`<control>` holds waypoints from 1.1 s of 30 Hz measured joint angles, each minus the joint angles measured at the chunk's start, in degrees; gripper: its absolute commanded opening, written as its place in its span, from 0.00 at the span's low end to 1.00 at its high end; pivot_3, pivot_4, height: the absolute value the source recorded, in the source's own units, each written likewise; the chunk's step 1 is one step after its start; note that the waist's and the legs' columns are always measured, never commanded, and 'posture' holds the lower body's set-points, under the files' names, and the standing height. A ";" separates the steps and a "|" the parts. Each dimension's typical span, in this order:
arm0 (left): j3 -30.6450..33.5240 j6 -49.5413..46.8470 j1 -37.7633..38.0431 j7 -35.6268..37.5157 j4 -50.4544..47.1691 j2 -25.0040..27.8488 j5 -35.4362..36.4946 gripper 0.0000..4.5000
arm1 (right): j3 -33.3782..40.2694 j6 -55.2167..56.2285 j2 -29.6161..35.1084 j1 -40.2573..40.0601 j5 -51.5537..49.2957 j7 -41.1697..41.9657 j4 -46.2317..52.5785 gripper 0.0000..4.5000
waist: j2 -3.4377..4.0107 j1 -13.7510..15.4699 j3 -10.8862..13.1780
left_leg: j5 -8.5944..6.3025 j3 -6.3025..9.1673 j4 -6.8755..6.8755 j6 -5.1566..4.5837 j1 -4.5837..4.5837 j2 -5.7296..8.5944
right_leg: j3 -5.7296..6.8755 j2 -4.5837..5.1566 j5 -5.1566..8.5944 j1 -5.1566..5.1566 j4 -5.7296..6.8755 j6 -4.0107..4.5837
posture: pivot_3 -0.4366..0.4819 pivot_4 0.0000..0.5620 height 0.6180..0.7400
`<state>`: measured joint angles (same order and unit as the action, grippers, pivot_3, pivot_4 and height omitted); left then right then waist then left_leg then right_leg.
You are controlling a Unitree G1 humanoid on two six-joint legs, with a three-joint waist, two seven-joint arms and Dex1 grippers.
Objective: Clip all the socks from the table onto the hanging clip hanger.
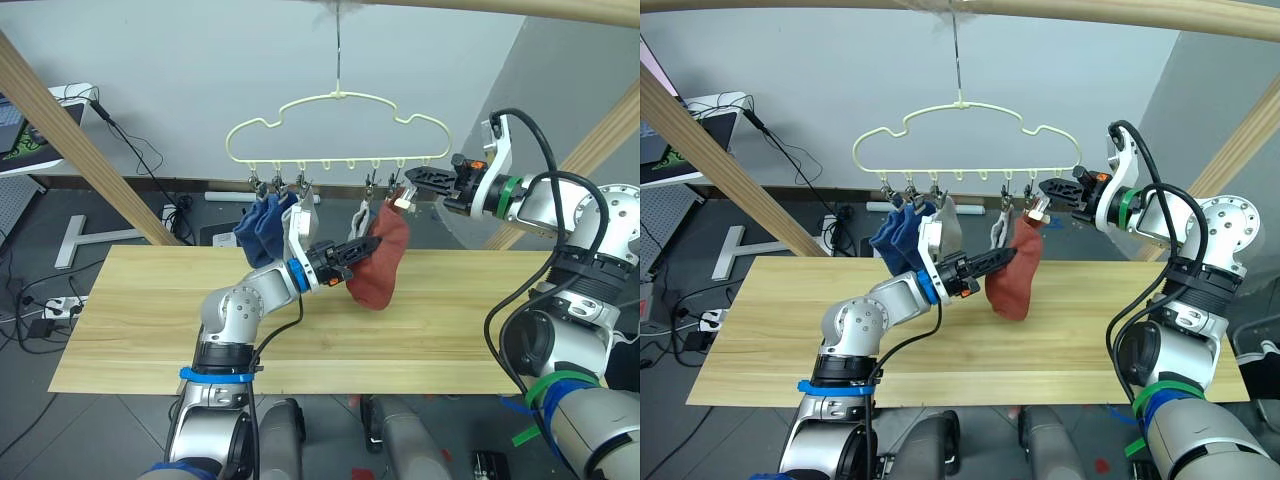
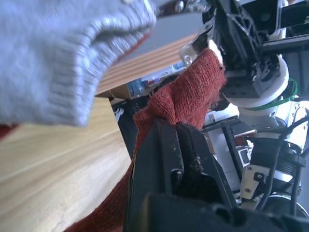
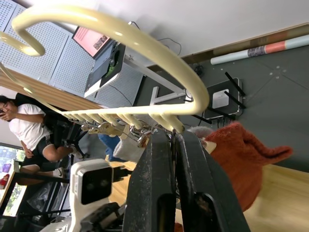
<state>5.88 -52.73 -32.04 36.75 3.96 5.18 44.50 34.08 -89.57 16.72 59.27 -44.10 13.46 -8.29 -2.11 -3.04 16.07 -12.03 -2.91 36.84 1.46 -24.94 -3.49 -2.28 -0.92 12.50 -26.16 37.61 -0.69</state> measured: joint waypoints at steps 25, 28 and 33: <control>1.30 1.91 -5.30 -0.25 7.22 -2.60 0.08 0.00 | -0.49 -2.29 -1.51 -0.70 0.02 0.16 3.71 0.00 | 0.00 -0.34 0.00 | 0.00 -0.01 -0.01 0.00 -0.01 0.00 | 0.00 -0.02 0.00 -0.01 0.00 0.00 | 0.38 0.48 1.00; 1.28 1.73 -5.31 -0.25 7.14 -2.77 0.49 0.00 | -0.53 -2.20 -1.49 -0.94 0.01 0.42 3.77 0.00 | 0.00 -0.35 0.00 | 0.00 -0.02 -0.01 0.00 0.00 0.00 | -0.01 -0.02 0.00 -0.01 0.00 0.00 | 0.38 0.48 1.00; 1.27 1.68 -5.30 -0.25 7.08 -2.75 0.56 0.00 | -0.49 -2.03 -1.42 -0.96 0.02 1.24 3.80 0.18 | 0.00 -0.35 0.00 | 0.00 -0.03 0.00 0.00 0.00 0.00 | -0.01 -0.02 0.00 -0.01 0.00 0.00 | 0.38 0.49 1.00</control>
<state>7.15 -51.05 -37.34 36.50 11.04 2.43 45.06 33.59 -91.61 15.30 58.31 -44.08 14.70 -4.49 -2.10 -3.39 16.07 -12.03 -2.94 36.83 1.46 -24.94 -3.49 -2.29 -0.94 12.50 -26.17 37.61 -0.69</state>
